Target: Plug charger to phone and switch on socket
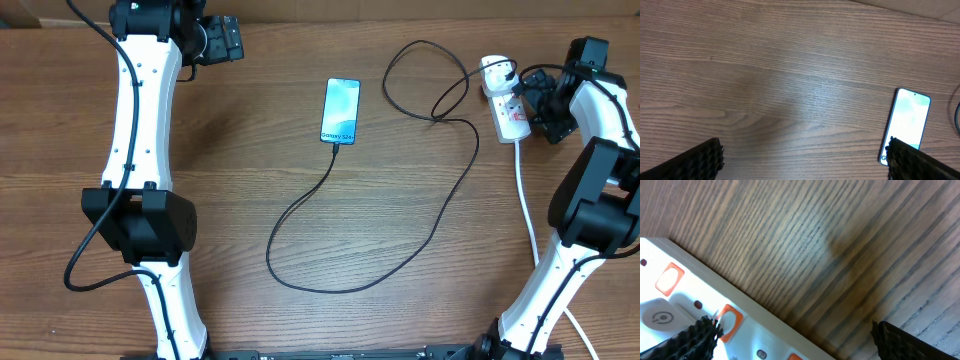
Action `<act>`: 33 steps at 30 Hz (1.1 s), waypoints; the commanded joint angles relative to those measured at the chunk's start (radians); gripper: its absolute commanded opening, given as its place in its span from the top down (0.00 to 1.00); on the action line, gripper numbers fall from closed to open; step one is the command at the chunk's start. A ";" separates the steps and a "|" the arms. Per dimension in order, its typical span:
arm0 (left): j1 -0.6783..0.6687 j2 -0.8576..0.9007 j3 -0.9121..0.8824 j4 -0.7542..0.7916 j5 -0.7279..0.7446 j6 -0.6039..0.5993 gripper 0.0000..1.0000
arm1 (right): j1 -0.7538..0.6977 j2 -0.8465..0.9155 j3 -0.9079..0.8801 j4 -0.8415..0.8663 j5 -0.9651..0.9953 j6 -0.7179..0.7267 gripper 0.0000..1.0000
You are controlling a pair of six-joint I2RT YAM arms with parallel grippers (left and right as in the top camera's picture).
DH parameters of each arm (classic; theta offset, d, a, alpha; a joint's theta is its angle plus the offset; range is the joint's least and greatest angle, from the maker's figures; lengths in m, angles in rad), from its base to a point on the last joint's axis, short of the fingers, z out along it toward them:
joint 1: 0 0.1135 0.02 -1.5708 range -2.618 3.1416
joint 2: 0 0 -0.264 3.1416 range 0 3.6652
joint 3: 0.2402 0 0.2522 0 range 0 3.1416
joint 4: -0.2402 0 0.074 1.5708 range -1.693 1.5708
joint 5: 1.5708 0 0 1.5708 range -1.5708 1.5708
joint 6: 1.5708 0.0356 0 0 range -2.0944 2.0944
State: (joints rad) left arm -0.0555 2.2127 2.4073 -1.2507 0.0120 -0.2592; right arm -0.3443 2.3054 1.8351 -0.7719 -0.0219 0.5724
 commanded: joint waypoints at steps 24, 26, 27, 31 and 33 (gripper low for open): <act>-0.005 0.007 -0.002 -0.002 0.007 -0.010 0.00 | 0.004 0.009 -0.048 0.042 -0.012 -0.001 0.00; -0.005 0.007 -0.002 -0.002 0.008 -0.010 0.00 | 0.004 0.008 -0.048 0.042 -0.023 -0.002 0.00; -0.005 0.007 -0.002 -0.002 0.007 -0.010 0.00 | 0.004 0.009 -0.048 0.042 -0.026 -0.005 0.00; -0.005 0.007 -0.002 -0.002 0.007 -0.010 0.00 | 0.004 0.009 -0.048 0.034 -0.026 -0.005 0.00; -0.005 0.007 -0.002 -0.002 0.008 -0.010 0.00 | 0.004 0.009 -0.048 0.031 -0.026 -0.005 0.00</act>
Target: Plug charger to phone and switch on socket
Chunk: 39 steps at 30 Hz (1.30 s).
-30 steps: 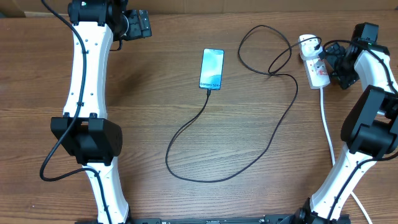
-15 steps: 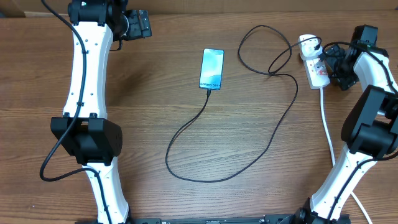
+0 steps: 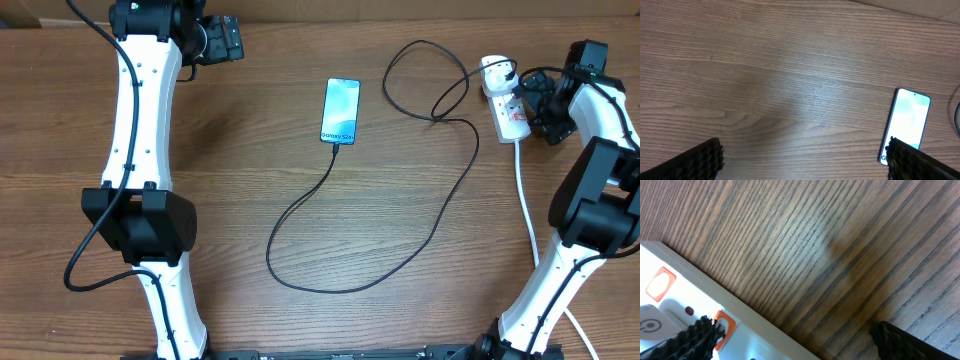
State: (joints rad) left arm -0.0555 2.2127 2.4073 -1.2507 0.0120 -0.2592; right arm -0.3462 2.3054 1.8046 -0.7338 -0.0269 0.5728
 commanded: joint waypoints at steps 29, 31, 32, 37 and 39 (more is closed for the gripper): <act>-0.005 0.007 -0.002 -0.002 0.007 -0.010 0.00 | 0.012 0.012 -0.019 -0.016 -0.053 -0.058 0.00; -0.005 0.007 -0.002 -0.002 0.007 -0.010 0.00 | 0.012 0.012 -0.019 -0.017 -0.053 -0.058 0.00; -0.005 0.007 -0.002 -0.002 0.007 -0.010 0.00 | 0.012 0.012 -0.019 -0.018 -0.053 -0.058 0.00; -0.005 0.007 -0.002 -0.002 0.007 -0.010 0.00 | 0.012 0.017 -0.019 -0.019 -0.053 -0.058 0.00; -0.005 0.007 -0.002 -0.002 0.007 -0.010 0.00 | 0.012 0.023 -0.019 -0.020 -0.054 -0.058 0.00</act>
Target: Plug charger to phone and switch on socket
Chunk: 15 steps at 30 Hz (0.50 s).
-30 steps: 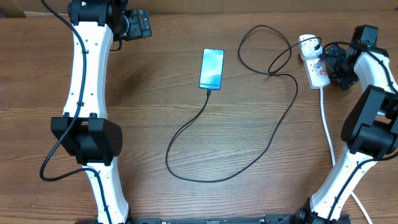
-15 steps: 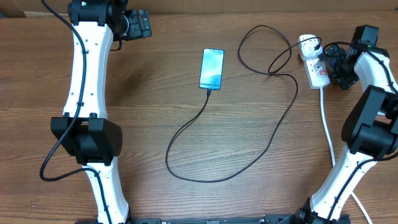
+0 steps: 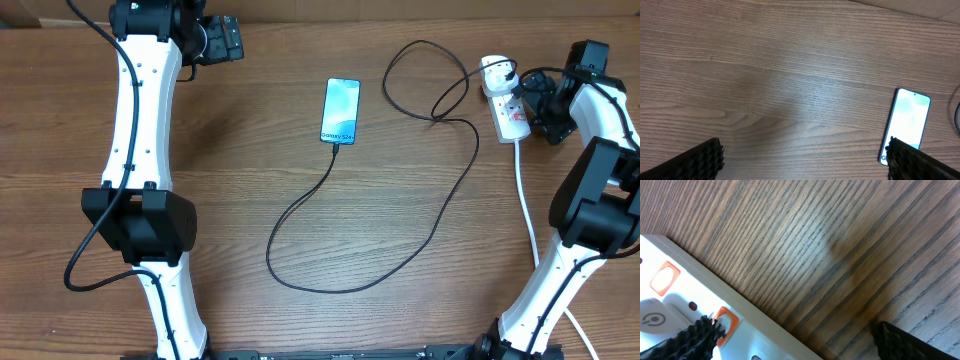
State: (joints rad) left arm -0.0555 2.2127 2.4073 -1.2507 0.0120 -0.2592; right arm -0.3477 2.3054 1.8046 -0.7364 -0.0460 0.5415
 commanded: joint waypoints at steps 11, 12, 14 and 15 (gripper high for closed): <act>-0.005 0.007 -0.002 -0.002 0.007 -0.010 0.00 | 0.014 0.058 -0.019 -0.031 -0.065 -0.027 0.00; -0.005 0.007 -0.002 -0.002 0.007 -0.010 0.00 | 0.014 0.058 -0.019 -0.031 -0.065 -0.027 0.00; -0.005 0.007 -0.002 -0.002 0.007 -0.010 0.00 | 0.014 0.058 -0.019 -0.031 -0.065 -0.027 0.00; -0.005 0.007 -0.002 -0.002 0.007 -0.010 0.00 | 0.014 0.058 -0.019 -0.032 -0.065 -0.027 0.00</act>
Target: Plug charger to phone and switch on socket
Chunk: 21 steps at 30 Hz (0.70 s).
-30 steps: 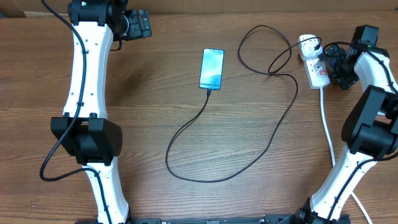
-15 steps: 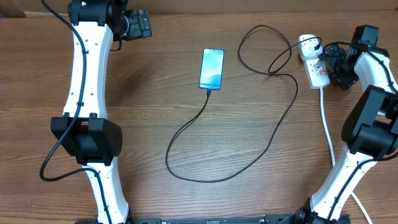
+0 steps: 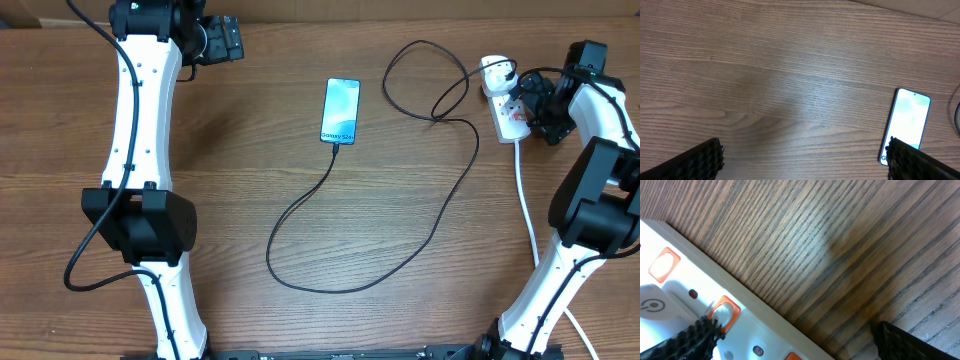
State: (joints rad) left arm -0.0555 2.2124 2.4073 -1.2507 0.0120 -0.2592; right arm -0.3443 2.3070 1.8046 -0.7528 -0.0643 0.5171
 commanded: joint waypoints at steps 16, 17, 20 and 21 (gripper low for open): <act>-0.005 0.008 -0.002 -0.002 0.007 -0.010 0.00 | 0.002 -0.229 0.130 -0.229 -0.038 -0.002 0.00; -0.005 0.008 -0.002 -0.002 0.007 -0.010 0.00 | 0.002 -0.269 0.130 -0.238 -0.034 -0.002 0.00; -0.005 0.008 -0.002 -0.002 0.007 -0.010 0.00 | 0.002 -0.393 0.130 -0.272 -0.035 -0.002 0.00; -0.005 0.008 -0.002 -0.002 0.007 -0.010 0.00 | 0.002 -0.431 0.130 -0.286 -0.035 -0.002 0.00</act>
State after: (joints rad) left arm -0.0555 2.2127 2.4073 -1.2507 0.0124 -0.2592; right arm -0.3443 2.0533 1.8851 -1.0222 -0.1032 0.5159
